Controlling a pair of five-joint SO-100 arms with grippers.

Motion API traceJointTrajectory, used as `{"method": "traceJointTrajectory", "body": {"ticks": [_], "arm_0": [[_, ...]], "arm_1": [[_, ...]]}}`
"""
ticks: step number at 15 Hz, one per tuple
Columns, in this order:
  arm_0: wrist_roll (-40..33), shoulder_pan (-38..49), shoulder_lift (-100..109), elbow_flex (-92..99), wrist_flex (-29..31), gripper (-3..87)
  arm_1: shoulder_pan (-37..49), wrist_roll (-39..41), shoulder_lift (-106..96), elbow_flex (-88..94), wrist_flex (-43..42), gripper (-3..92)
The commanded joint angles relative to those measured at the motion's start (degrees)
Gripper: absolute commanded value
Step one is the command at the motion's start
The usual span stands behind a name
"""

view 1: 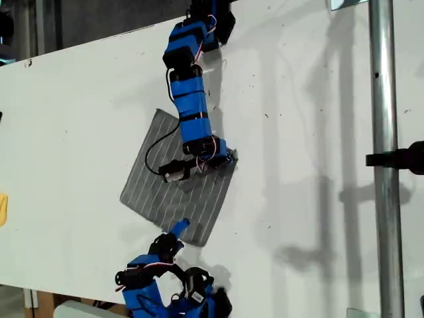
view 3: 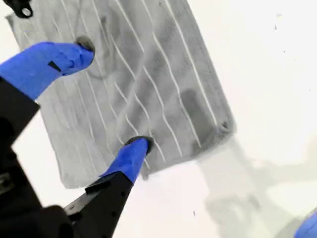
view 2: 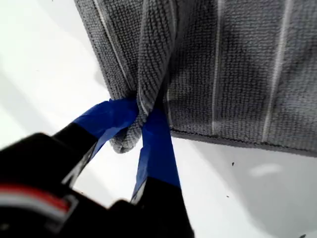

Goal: Grasp corners of a towel and fold twice.

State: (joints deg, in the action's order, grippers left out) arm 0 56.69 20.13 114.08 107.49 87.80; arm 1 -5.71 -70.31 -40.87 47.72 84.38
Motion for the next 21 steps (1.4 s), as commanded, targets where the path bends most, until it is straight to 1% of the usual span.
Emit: {"method": "traceJointTrajectory", "body": {"ticks": [1, 2, 4, 6, 9, 11, 13, 15, 17, 19, 21], "arm_0": [[2.46, 2.02, 2.90, 10.90, -7.65, 32.1], [3.08, 2.99, 4.22, 16.35, -11.60, 31.7], [4.39, 5.27, 7.56, 25.05, -17.40, 30.8], [4.57, 7.03, 9.23, 30.23, -20.92, 29.4], [6.24, 7.21, 5.19, 31.64, -22.76, 29.1], [6.59, 7.03, 1.23, 30.94, -23.91, 28.0], [8.44, 5.80, -3.34, 30.06, -25.49, 26.1], [10.90, 4.04, -7.03, 29.36, -26.98, 20.8], [11.87, 3.52, -10.02, 29.27, -29.09, 12.1], [11.95, 3.08, -10.46, 28.65, -29.36, -2.6], [12.04, 2.72, -10.11, 28.04, -29.36, -2.8]], "arm_1": [[-0.70, -0.70, -0.97, 1.32, 0.44, -0.3], [-0.79, -0.70, -1.23, 1.32, 0.44, -0.3], [-0.88, -0.79, -1.76, 1.67, 0.44, -0.3], [-1.05, -1.05, -2.02, 2.02, 0.44, -0.3], [-1.32, -1.41, -2.20, 2.20, 0.44, -0.3], [-1.32, -1.41, -2.37, 2.20, 0.35, -0.3], [-1.32, -1.49, -2.37, 2.29, 0.35, -0.3], [-1.41, -1.67, -2.37, 2.46, 0.35, -0.3], [-1.49, -1.67, -2.37, 2.46, 0.26, -0.3], [-1.49, -1.67, -2.37, 2.72, 0.26, -0.3], [-1.49, -1.67, -2.37, 2.81, 0.26, -0.3]]}}
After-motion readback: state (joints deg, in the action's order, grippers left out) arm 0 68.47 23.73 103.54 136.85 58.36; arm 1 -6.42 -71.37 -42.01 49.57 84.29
